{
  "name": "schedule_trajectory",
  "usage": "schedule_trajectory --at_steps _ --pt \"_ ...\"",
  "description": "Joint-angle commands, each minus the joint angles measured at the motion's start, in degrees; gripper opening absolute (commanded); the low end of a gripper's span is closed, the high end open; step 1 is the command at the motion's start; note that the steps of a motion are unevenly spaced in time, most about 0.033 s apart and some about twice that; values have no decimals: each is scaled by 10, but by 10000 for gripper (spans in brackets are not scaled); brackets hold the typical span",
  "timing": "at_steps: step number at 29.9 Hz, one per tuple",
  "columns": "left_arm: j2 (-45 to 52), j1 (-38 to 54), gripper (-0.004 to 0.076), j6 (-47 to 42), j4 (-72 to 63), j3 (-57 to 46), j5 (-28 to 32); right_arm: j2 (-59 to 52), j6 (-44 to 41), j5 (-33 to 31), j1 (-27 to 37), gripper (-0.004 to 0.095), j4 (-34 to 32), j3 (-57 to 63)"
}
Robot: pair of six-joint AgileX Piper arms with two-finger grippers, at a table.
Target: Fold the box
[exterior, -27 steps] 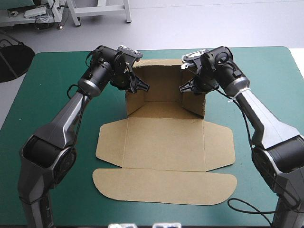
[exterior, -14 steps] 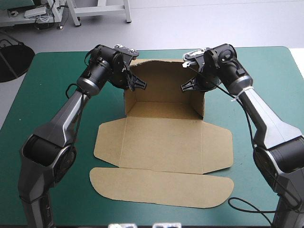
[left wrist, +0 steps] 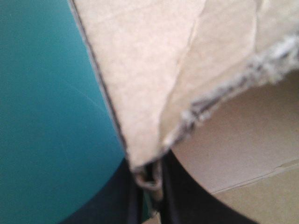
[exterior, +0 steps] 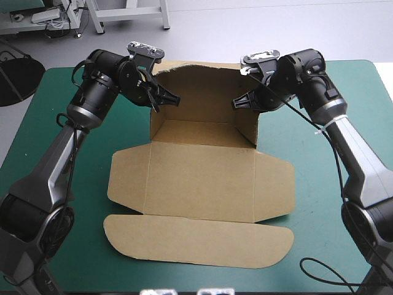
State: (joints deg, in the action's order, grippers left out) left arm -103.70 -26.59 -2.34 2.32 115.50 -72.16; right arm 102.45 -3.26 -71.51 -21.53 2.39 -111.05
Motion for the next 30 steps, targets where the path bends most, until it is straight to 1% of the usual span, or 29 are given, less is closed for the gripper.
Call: schedule_trajectory --at_steps 1,8,14,19,21,26,30 --pt "41 -19 -9 14 -121 -28 -17 -56 9 -2 -12 -16 107 21" --pt "81 -20 -9 32 -139 -135 -17 -97 16 -2 -12 -16 119 138" --pt "76 -19 -9 33 -75 -140 -17 -66 16 -1 -12 -17 109 152" --pt "56 -19 -9 38 -75 -141 -11 -17 33 -1 -12 -17 112 152" --pt "46 -19 -9 38 -72 -141 4 0 33 -1 -12 -17 104 152" --pt "27 -19 -9 38 -61 -141 64 26 33 7 -12 -17 56 149" --pt "14 -19 -9 38 -60 -141 117 29 33 55 -12 -17 10 144"
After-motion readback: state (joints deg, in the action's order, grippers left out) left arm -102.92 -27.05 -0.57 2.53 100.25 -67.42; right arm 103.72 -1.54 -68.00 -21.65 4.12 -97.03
